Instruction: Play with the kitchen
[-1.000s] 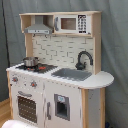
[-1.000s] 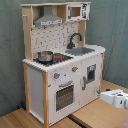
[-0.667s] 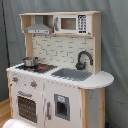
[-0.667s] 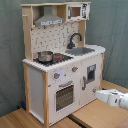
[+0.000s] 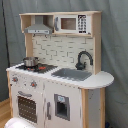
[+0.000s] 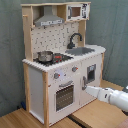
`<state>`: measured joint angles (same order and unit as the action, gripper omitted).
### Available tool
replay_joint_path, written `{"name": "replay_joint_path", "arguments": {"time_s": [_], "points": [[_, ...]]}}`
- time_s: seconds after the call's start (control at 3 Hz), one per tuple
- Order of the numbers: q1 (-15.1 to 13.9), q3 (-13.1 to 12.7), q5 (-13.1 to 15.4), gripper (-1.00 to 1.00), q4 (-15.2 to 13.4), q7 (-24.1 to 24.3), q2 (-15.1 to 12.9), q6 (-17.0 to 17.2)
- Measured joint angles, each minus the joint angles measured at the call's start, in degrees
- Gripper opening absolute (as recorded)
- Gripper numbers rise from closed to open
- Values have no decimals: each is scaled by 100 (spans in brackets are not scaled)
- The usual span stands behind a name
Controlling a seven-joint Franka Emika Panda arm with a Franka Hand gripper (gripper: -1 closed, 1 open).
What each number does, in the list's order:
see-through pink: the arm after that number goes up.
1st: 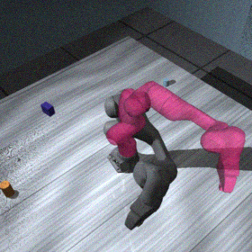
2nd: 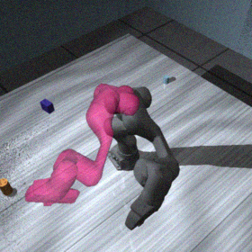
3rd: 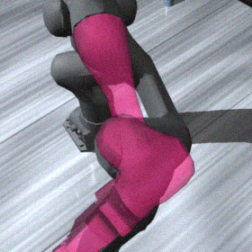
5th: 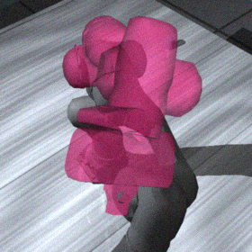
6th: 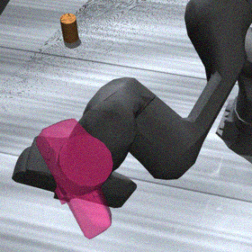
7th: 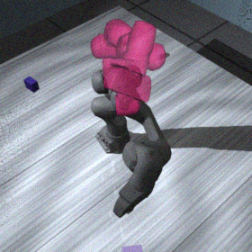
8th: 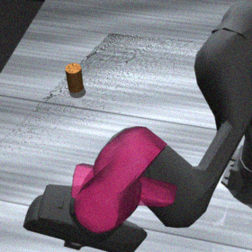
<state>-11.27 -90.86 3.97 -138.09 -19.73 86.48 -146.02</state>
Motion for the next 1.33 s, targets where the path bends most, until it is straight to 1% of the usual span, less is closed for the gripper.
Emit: {"name": "replay_joint_path", "arguments": {"time_s": [0.33,0.67,1.33], "points": [[-394,94,0,100,0,179,-2,-388],[-414,332,156,100,-580,251,-3,-734],[-436,731,362,100,-1320,62,-9,-1494]]}}
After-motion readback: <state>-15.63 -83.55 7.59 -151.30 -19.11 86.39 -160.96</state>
